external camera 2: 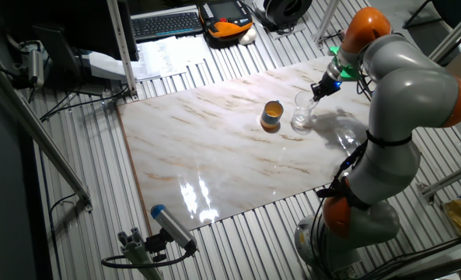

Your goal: Pour the water from one cup into another empty cup

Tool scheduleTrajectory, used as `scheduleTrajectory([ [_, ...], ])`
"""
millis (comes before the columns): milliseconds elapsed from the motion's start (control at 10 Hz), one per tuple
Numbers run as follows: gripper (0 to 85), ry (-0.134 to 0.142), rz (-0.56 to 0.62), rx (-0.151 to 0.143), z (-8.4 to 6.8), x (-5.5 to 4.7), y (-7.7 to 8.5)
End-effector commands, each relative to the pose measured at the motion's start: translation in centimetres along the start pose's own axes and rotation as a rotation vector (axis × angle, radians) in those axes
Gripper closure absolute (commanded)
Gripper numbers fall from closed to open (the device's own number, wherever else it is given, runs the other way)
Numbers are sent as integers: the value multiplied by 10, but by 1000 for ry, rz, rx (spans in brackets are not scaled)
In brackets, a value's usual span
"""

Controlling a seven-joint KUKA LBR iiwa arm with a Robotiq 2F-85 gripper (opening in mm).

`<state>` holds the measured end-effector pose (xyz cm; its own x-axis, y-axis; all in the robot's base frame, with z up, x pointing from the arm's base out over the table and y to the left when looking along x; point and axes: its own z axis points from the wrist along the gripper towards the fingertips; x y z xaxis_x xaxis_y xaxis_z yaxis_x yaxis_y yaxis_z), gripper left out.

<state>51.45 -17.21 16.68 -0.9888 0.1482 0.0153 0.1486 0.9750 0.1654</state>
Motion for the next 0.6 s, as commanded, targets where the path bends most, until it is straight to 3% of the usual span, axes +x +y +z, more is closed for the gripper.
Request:
scheduleTrajectory([
  [0, 850, 0, 3, -11, 3, 0, -1],
  [100, 850, 1, 6, -27, 6, 0, -2],
  [500, 850, -1, 18, -37, 14, -3, -2],
])
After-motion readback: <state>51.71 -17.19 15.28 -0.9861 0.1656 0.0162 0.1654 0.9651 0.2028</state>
